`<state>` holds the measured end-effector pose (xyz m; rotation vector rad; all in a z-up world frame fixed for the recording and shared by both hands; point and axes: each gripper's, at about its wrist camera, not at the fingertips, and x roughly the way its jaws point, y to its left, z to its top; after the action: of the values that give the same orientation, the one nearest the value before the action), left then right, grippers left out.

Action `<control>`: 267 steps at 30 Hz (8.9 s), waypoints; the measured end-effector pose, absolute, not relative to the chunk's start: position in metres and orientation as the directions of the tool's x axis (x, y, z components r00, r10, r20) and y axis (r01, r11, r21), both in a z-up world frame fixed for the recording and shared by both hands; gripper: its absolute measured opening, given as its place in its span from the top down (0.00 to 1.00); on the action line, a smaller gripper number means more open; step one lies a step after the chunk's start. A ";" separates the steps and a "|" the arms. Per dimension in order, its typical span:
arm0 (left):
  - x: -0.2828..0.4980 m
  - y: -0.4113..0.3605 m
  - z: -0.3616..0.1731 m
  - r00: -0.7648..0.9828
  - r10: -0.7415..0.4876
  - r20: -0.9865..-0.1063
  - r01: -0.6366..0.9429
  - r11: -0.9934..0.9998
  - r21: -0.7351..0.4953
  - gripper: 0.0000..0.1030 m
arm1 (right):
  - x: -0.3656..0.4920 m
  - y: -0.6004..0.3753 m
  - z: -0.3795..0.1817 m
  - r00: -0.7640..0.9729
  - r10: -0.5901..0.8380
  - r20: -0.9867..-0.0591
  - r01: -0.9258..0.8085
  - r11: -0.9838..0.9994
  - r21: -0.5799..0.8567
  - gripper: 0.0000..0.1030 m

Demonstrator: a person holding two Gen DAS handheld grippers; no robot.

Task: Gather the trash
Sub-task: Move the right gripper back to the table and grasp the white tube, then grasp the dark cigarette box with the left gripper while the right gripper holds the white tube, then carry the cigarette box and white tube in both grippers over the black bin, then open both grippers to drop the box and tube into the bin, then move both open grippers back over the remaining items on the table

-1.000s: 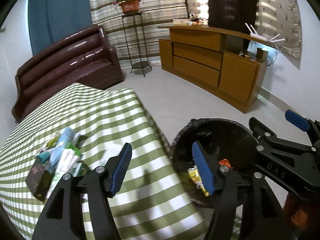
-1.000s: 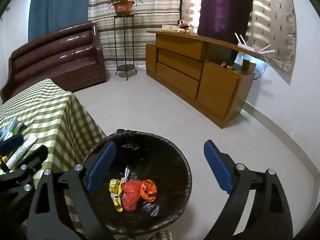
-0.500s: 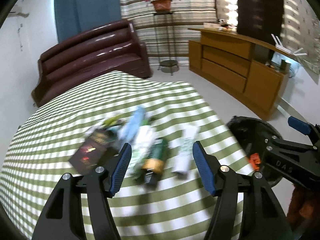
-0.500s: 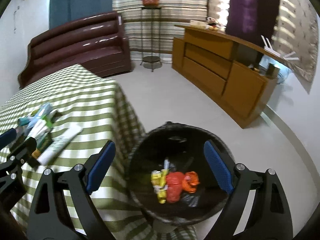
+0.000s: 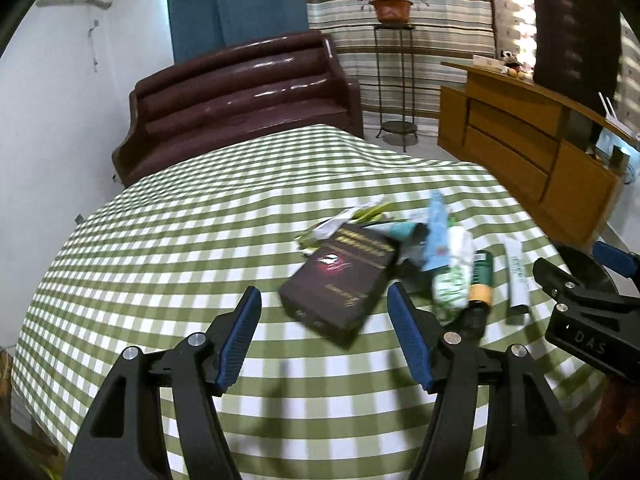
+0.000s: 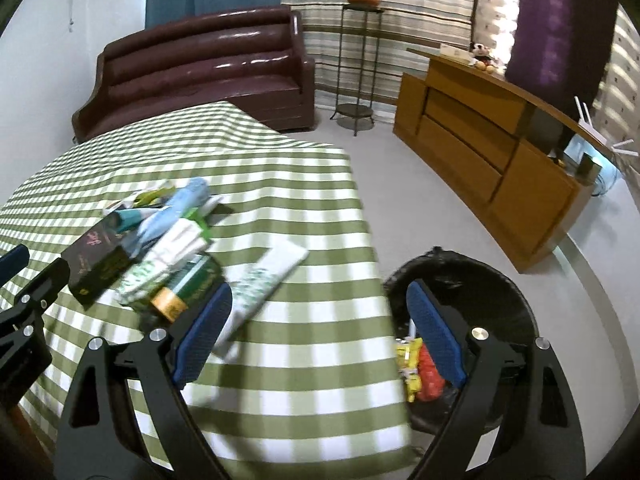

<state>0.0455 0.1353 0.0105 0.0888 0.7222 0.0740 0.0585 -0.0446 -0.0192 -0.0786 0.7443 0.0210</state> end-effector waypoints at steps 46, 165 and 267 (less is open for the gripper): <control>0.075 0.151 -0.007 0.701 0.023 -0.713 0.056 0.995 0.087 0.30 | 0.082 -0.046 -0.034 0.656 0.071 -0.751 -0.123 0.992 -0.014 0.83; 0.057 -0.064 0.017 0.769 -0.246 -0.590 0.362 0.928 0.085 0.46 | 0.026 -0.227 -0.012 0.765 -0.174 -0.620 0.207 0.978 -0.019 0.83; 0.037 0.180 0.009 0.762 0.087 -0.642 -0.056 0.996 0.068 0.33 | 0.052 -0.022 -0.025 0.703 0.018 -0.711 -0.113 0.990 -0.087 0.27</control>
<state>0.0367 0.1796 0.0094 0.0454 0.7008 0.0780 0.0525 -0.0217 -0.0249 -0.1270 0.7884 0.0727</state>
